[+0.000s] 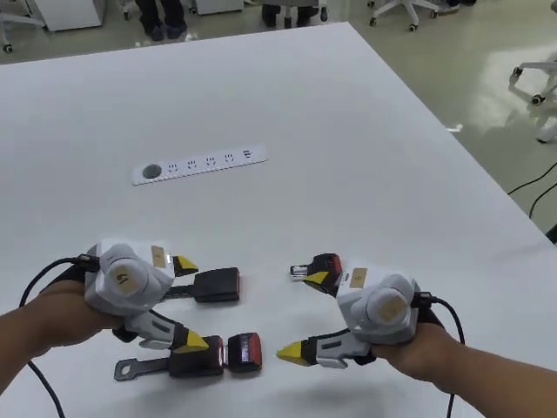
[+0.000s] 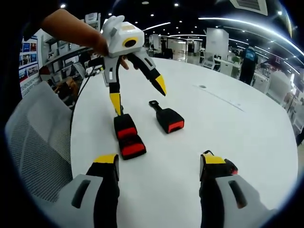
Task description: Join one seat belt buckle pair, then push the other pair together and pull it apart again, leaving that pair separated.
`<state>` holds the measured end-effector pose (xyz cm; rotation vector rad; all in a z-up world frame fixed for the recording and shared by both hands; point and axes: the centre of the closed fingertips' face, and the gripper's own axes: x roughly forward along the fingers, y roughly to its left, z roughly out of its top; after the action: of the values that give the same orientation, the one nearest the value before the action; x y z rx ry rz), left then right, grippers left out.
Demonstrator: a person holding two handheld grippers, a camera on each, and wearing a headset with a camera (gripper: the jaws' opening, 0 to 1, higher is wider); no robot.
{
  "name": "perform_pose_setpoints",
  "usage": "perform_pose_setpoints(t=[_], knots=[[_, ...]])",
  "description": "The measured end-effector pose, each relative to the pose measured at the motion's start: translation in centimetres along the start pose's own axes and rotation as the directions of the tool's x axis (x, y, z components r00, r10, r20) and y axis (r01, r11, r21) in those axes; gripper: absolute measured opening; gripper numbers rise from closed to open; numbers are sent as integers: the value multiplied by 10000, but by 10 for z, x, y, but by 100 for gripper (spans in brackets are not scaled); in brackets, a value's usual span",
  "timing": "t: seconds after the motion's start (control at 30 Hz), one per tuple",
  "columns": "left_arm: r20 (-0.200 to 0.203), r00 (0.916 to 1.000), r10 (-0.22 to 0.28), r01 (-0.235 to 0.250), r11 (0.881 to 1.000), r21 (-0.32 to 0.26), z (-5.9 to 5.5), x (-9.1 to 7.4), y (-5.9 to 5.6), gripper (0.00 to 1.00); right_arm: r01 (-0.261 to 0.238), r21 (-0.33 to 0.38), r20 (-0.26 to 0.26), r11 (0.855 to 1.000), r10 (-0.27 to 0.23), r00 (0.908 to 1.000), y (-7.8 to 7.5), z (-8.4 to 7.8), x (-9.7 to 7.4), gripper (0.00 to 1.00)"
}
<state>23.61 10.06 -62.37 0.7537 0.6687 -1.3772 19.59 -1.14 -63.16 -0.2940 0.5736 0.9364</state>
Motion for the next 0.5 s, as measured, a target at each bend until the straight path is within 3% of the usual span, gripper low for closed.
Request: perform_pose_setpoints(t=[0.13,0.3,0.5], knots=[[44,10000,38,-38,10000,30,6,-1,11,73,65,-33,-19,10000,-65,10000,-10,1,-6,69],[30,10000,95,-95,9999,36,6,1,28,73,124,-38,-33,9999,-124,9999,-30,1,-9,71],[89,9997,-223,223,9997,42,9,9,34,71,123,123,-183,9998,-121,9998,-52,-3,-14,70]])
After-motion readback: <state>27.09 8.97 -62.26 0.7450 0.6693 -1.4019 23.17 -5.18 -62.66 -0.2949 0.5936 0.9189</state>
